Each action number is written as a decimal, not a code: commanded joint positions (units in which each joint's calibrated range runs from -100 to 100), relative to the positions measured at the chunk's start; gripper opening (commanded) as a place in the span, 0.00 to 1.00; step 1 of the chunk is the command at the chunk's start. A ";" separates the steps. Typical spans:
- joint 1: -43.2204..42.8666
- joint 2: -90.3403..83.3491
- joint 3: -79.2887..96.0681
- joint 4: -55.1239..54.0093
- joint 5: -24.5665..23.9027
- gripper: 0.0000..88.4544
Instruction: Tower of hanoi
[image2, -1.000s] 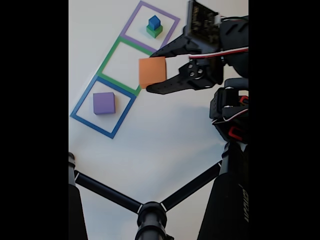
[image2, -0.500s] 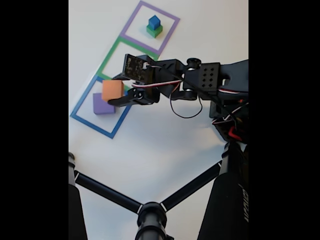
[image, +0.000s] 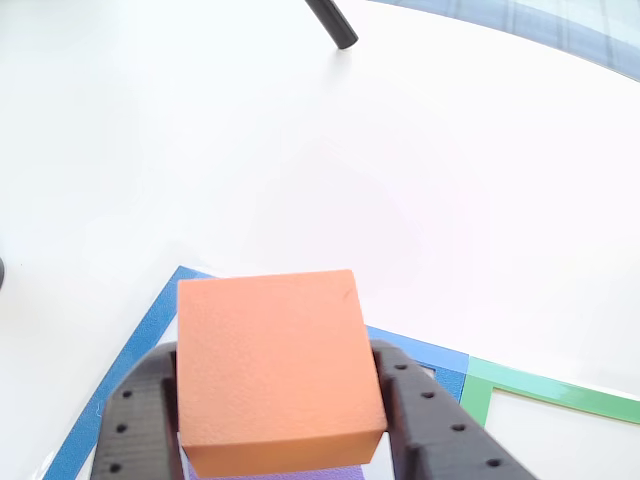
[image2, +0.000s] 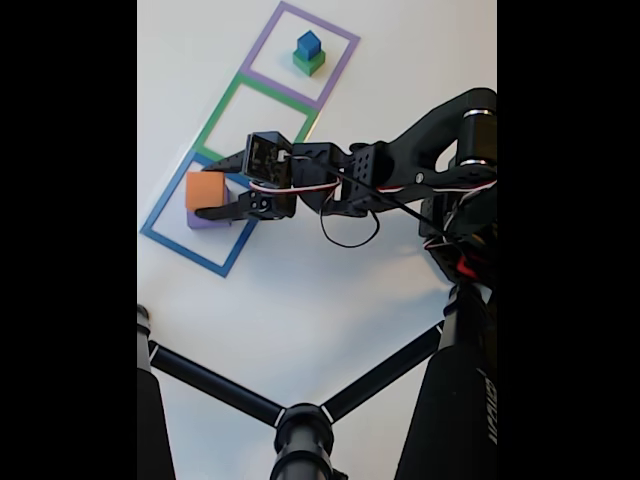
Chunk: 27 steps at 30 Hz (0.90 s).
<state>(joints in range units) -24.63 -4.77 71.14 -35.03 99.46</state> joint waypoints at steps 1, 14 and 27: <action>-0.77 1.74 -2.41 -4.25 0.54 0.11; -0.58 9.90 -6.14 -7.81 0.54 0.11; -0.77 14.50 -6.41 -11.21 0.54 0.11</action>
<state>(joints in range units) -25.34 9.84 66.53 -44.14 99.46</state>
